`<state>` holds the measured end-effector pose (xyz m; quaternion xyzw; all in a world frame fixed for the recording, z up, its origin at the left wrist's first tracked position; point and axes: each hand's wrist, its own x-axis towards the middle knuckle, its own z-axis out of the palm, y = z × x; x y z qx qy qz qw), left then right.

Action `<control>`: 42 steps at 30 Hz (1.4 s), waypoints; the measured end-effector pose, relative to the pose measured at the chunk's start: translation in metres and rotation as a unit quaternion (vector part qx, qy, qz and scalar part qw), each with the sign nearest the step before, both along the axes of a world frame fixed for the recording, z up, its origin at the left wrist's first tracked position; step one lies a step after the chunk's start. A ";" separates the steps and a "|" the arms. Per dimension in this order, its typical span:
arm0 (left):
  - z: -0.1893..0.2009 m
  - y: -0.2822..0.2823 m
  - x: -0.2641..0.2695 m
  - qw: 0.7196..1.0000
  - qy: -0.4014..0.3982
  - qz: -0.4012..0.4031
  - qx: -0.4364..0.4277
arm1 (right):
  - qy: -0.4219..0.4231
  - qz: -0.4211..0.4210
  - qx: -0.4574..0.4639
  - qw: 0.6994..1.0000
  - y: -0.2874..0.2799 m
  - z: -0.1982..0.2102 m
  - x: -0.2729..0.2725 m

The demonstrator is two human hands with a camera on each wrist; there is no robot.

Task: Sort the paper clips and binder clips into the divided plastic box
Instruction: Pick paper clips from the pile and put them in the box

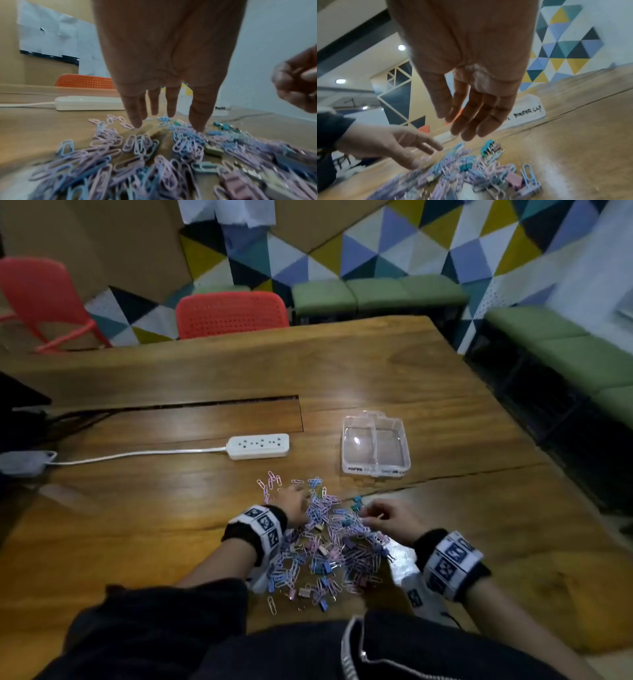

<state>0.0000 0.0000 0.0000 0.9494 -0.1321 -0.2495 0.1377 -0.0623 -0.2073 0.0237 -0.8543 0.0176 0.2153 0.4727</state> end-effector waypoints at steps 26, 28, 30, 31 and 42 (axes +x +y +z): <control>0.000 0.003 -0.012 0.711 0.248 0.461 -0.471 | -0.095 0.083 -0.249 0.960 0.053 -0.054 0.028; 0.001 0.000 -0.009 0.671 0.232 0.476 -0.519 | -0.086 0.005 -0.161 0.983 0.048 -0.050 0.028; -0.001 -0.001 -0.006 0.650 0.202 0.487 -0.547 | -0.062 -0.084 -0.054 0.993 0.043 -0.042 0.026; -0.003 -0.002 -0.005 0.647 0.194 0.488 -0.552 | -0.050 -0.113 -0.005 0.992 0.039 -0.039 0.025; -0.016 -0.034 0.015 0.991 0.033 0.114 -0.069 | 0.155 -0.241 0.340 0.896 0.020 -0.022 0.023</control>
